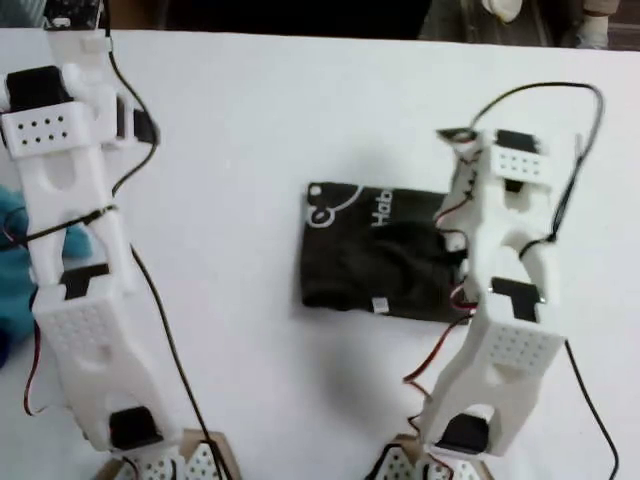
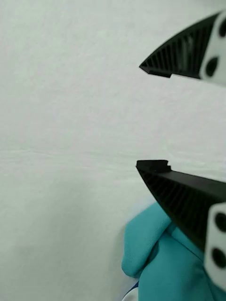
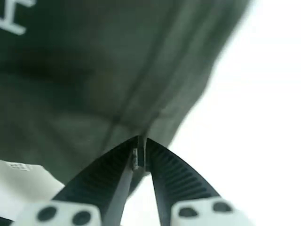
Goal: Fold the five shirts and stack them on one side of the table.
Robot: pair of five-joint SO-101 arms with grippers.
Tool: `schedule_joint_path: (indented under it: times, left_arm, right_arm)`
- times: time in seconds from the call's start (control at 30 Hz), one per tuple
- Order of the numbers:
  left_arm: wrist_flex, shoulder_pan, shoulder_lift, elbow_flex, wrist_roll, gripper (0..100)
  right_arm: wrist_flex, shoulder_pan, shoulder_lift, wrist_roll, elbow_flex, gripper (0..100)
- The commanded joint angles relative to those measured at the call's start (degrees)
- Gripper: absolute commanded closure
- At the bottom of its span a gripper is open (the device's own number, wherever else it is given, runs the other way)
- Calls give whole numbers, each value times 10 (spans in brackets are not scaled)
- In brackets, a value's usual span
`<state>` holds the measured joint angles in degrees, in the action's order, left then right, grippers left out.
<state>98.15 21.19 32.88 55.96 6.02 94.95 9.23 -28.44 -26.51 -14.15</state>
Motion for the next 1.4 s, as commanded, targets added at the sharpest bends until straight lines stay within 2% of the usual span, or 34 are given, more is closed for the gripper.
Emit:
schedule_joint_path:
  times: [0.0,0.2,0.43,0.7,1.17,1.33,1.37]
  left_arm:
    - [-8,6,-4,23,7,697]
    - [-8,6,-4,23,7,696]
    - [-9,6,-4,20,7,696]
    - [-9,4,-4,20,7,696]
    - [-9,6,-4,23,7,696]
    - [-9,6,-4,23,7,696]
    - [-9,6,-4,23,7,696]
  right_arm:
    - [11,28,40,-18,-27,978]
    - [23,-2,41,-14,-30,971]
    - [18,-64,35,-14,-32,834]
    - [-14,-48,30,-18,-26,850]
    - [-65,-43,-71,-17,-29,852]
    - [-63,-42,-45,-15,-29,979]
    - [-62,-42,-36,-15,-29,980]
